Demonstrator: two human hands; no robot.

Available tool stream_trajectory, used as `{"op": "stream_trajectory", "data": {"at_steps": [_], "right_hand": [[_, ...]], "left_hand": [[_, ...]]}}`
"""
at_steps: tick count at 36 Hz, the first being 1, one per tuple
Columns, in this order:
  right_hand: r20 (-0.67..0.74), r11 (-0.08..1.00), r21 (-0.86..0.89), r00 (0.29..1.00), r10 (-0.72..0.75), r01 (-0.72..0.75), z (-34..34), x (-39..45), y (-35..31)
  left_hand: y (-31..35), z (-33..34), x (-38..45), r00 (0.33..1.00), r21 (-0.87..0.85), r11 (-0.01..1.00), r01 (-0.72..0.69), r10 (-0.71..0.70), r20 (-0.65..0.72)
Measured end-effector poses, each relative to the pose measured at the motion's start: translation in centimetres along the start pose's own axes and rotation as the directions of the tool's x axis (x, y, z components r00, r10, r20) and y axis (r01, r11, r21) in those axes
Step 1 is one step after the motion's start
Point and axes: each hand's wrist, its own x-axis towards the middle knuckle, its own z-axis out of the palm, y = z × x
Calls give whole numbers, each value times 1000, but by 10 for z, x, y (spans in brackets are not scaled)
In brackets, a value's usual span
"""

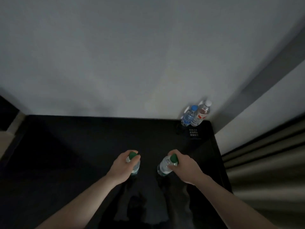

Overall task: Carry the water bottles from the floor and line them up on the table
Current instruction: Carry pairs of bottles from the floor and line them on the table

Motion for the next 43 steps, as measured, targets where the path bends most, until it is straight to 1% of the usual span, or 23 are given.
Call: {"op": "stream_trajectory", "data": {"at_steps": [3, 7, 12, 14, 16, 19, 23, 25, 27, 29, 30, 31, 33, 35, 37, 38, 39, 43], "right_hand": [[24, 997, -48, 998, -65, 66, -28, 18, 15], [78, 983, -124, 989, -128, 137, -62, 42, 25], [114, 957, -216, 979, -172, 193, -91, 70, 28], [110, 959, -200, 977, -181, 200, -97, 78, 29], [106, 966, -169, 978, -181, 197, -99, 83, 31], [79, 985, -73, 986, -149, 155, -96, 84, 38], [24, 992, 50, 993, -114, 112, -89, 81, 53], [31, 990, 105, 995, -93, 89, -86, 79, 62], [41, 987, 152, 997, -63, 56, -83, 77, 70], [52, 986, 162, 998, -38, 30, -80, 76, 78], [58, 987, 157, 998, -32, 22, -80, 76, 82], [61, 988, 150, 998, -26, 16, -80, 76, 85], [64, 988, 152, 998, -6, -4, -80, 75, 92], [45, 989, 150, 999, 9, -16, -83, 76, 98], [3, 988, 152, 1000, 17, -18, -89, 78, 103], [-19, 986, 163, 1000, 20, -17, -94, 79, 105], [-42, 986, 167, 999, 19, -11, -100, 80, 108], [-209, 996, 78, 978, -28, 45, -126, 88, 113]], "left_hand": [[19, 19, 14, 999, -24, 1000, 20, -21, -36], [42, 37, 35, 996, -25, 997, 71, -72, -45], [66, 44, 55, 990, 74, 989, 130, -133, 39], [72, 43, 62, 985, 140, 980, 145, -156, 70], [77, 40, 67, 982, 253, 957, 141, -167, 85], [81, 35, 74, 978, 430, 894, 129, -187, 95], [95, 34, 86, 969, 598, 797, 82, -204, 139], [110, 37, 92, 982, 676, 736, 26, -146, 122], [128, 46, 98, 994, 731, 677, -92, 14, 112], [147, 63, 103, 972, 737, 635, -230, 181, 147], [155, 74, 105, 955, 743, 604, -290, 234, 182], [161, 86, 108, 938, 761, 554, -338, 265, 224], [168, 109, 115, 911, 818, 414, -399, 281, 302], [172, 126, 122, 897, 863, 279, -421, 273, 349], [176, 135, 129, 889, 887, 187, -422, 275, 365], [179, 137, 134, 886, 892, 165, -421, 284, 366], [182, 138, 138, 884, 892, 164, -421, 296, 363], [192, 131, 157, 897, 884, 250, -395, 311, 313]]}}
